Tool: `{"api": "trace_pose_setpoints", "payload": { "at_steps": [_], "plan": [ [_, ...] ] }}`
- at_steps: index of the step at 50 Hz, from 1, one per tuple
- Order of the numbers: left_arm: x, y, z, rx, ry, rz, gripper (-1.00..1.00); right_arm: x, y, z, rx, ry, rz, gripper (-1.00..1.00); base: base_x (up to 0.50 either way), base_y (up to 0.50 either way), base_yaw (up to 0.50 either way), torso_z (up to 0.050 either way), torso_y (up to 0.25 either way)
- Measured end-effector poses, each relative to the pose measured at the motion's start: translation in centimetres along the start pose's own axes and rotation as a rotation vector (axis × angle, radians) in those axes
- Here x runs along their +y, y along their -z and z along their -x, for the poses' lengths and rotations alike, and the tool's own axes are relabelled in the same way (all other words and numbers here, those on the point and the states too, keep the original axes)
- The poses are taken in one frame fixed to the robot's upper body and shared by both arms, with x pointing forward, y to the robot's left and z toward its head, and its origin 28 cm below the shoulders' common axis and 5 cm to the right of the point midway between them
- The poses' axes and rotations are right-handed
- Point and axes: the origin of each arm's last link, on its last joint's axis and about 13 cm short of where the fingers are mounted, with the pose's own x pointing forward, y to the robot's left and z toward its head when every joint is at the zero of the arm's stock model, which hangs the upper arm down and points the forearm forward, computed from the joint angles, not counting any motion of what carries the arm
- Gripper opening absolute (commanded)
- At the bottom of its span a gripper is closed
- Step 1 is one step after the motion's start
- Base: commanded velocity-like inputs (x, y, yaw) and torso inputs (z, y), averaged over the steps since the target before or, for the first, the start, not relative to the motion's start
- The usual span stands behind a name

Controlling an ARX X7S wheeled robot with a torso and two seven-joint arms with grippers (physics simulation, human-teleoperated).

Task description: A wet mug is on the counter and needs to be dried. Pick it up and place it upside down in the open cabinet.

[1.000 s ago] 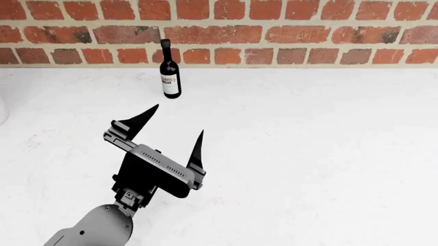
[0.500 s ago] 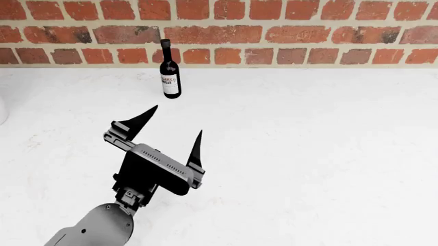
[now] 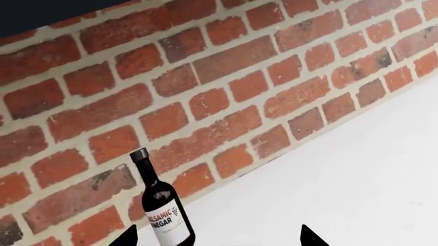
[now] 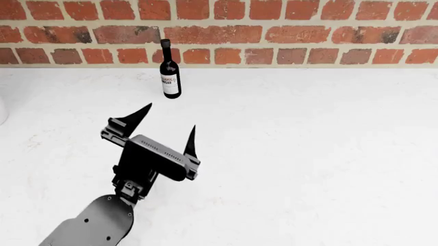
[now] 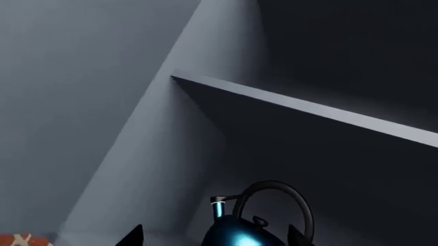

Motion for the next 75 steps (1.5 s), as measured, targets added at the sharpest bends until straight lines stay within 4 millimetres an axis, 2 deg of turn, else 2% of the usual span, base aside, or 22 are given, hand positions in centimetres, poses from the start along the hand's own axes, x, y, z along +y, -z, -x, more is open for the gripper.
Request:
{"api": "trace_pose_setpoints", "payload": {
  "at_steps": [15, 32, 75],
  "plan": [
    [0.8, -0.8, -0.4, -0.009, -0.031, 0.014, 1.0, 1.8, -0.2, 1.5, 0.01, -0.052, 0.006, 1.0, 0.0, 0.0, 0.0, 0.0, 0.0],
    [1.5, -1.6, -0.7, -0.03, -0.054, 0.03, 1.0, 3.0, 0.5, 3.2, 0.038, -0.07, 0.007, 1.0, 0.0, 0.0, 0.0, 0.0, 0.0],
    [1.8, -1.9, -1.1, -0.043, -0.066, 0.035, 1.0, 6.1, 2.6, 6.8, 0.082, -0.14, -0.03, 1.0, 0.0, 0.0, 0.0, 0.0, 0.0]
  ]
}}
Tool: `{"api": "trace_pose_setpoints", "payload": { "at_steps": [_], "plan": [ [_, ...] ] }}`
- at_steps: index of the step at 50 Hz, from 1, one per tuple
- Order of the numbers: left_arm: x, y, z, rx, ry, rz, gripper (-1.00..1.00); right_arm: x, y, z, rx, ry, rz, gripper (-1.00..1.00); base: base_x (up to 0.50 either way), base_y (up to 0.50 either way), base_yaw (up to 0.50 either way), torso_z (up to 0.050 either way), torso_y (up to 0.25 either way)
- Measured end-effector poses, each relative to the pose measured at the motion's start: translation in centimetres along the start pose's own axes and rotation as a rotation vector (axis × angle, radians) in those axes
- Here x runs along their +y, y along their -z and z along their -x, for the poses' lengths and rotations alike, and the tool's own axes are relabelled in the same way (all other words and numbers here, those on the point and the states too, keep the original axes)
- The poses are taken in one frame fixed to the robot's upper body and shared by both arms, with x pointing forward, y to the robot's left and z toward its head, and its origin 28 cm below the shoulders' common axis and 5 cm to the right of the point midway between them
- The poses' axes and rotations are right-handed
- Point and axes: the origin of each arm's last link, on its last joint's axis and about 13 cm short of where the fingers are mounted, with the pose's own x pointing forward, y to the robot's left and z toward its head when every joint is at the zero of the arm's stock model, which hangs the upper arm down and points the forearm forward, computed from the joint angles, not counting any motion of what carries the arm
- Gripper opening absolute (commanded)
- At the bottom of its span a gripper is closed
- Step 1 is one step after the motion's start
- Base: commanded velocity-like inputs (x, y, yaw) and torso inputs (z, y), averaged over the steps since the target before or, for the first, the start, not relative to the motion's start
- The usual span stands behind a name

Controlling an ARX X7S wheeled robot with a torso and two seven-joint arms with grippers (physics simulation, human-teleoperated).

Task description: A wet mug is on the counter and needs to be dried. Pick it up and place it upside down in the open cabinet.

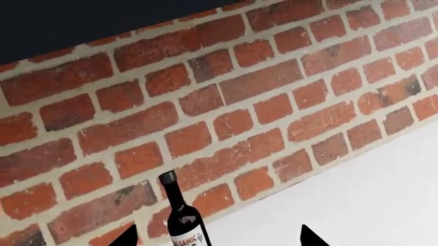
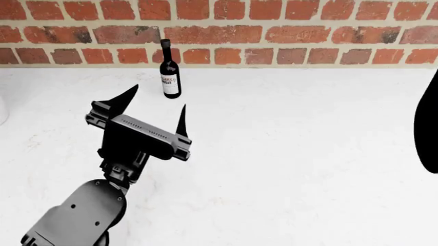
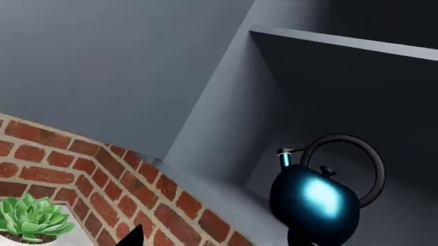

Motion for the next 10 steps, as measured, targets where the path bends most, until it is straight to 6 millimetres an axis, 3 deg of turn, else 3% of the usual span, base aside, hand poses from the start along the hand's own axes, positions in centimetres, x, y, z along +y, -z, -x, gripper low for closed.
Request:
{"api": "trace_pose_setpoints", "payload": {
  "at_steps": [10],
  "plan": [
    [0.1, -0.1, -0.1, -0.004, -0.005, 0.001, 1.0, 0.5, 0.9, 1.6, 0.02, 0.029, -0.008, 1.0, 0.0, 0.0, 0.0, 0.0, 0.0]
  ]
}}
